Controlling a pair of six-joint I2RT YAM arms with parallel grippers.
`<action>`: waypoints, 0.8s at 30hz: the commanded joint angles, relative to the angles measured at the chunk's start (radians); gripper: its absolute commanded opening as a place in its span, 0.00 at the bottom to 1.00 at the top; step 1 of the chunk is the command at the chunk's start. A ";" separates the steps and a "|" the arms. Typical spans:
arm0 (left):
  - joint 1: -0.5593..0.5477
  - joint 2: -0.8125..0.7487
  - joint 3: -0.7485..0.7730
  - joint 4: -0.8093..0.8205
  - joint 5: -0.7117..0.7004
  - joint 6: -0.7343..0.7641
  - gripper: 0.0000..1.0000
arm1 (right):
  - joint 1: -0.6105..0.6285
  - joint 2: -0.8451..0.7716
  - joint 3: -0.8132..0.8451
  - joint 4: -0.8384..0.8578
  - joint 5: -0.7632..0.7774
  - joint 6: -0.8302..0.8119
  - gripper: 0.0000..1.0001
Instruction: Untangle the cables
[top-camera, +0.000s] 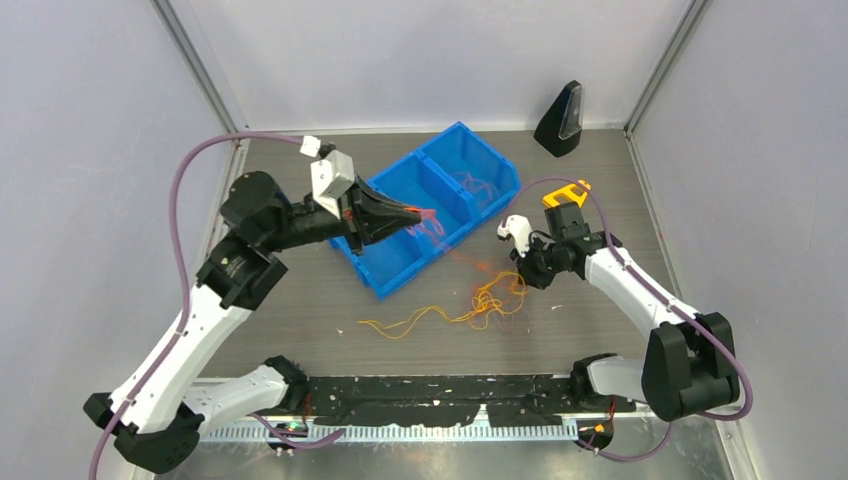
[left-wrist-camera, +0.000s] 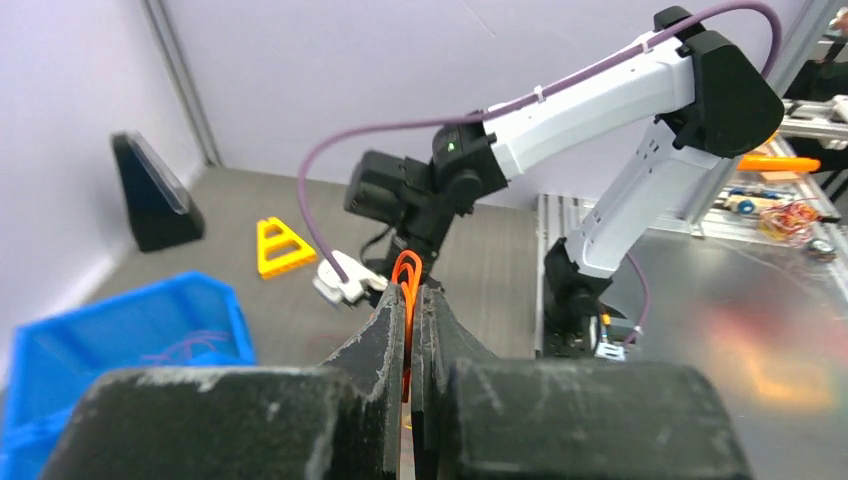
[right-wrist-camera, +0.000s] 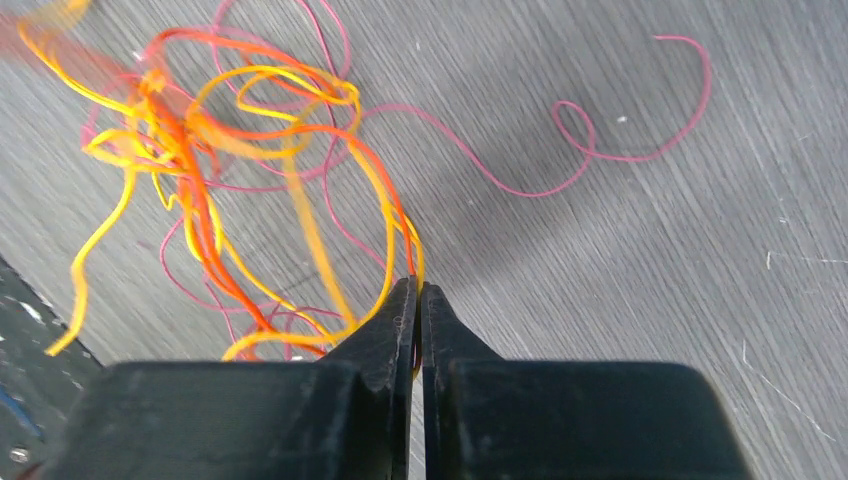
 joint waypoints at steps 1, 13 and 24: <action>0.032 -0.022 0.108 -0.049 -0.022 0.137 0.00 | -0.011 0.040 -0.028 0.000 0.099 -0.088 0.06; 0.132 -0.006 0.334 -0.074 -0.336 0.303 0.00 | -0.080 0.132 -0.053 0.028 0.248 -0.187 0.05; 0.152 0.051 0.121 -0.080 -0.405 0.338 0.00 | -0.081 0.084 0.097 -0.135 0.051 -0.114 0.06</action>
